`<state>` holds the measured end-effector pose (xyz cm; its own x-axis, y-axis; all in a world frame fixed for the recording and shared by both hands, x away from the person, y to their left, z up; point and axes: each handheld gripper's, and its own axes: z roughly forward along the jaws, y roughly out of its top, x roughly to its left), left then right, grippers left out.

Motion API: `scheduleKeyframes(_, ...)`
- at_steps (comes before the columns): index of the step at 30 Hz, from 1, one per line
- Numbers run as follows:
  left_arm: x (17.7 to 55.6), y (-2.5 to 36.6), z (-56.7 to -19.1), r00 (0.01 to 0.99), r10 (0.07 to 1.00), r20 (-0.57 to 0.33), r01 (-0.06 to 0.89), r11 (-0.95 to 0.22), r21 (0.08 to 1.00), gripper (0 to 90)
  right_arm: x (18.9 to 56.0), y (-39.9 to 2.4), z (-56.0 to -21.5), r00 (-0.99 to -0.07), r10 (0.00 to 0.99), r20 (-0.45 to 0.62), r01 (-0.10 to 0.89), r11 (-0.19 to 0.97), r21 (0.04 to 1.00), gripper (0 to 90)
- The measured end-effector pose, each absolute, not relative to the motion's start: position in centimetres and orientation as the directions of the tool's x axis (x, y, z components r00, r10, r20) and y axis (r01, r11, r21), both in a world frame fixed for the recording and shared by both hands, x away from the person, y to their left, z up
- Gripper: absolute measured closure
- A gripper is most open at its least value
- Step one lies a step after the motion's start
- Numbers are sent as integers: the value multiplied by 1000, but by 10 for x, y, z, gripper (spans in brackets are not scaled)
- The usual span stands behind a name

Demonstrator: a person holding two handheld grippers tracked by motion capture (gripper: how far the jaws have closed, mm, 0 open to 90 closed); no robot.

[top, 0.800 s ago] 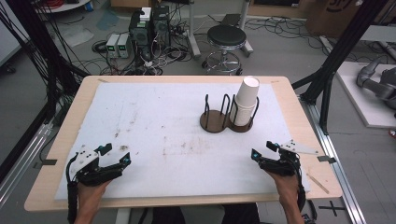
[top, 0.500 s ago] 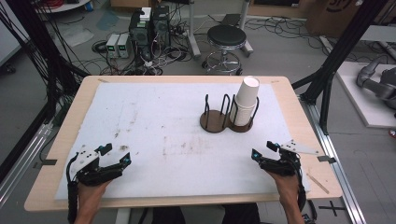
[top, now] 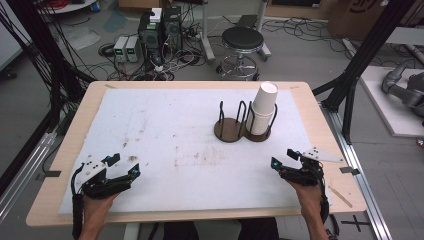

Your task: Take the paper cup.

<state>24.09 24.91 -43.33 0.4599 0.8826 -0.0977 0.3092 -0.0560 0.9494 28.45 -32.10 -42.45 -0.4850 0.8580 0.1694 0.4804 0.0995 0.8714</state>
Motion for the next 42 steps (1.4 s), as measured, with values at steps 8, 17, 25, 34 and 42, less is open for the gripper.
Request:
scheduleKeyframes(8, 242, 250, -433, 464, 881, -91, 311, -65, 948, 195, 290, -325, -419, -494, 853, 166, 480, 109, 870, 220)
scheduleKeyframes(17, 244, 251, -429, 469, 878, -92, 300, -60, 952, 195, 292, -335, -415, -506, 844, 175, 477, 105, 873, 218)
scheduleKeyframes(25, 246, 254, -427, 475, 875, -95, 297, -58, 953, 196, 303, -344, -400, -549, 821, 159, 476, 150, 866, 218)
scheduleKeyframes(34, 252, 262, -414, 515, 852, -92, 284, -68, 956, 196, 319, -352, -377, -585, 799, 142, 452, 176, 874, 218)
scheduleKeyframes(42, 254, 261, -412, 535, 839, -97, 291, -75, 954, 196, 335, -361, -359, -621, 771, 140, 445, 200, 873, 218)
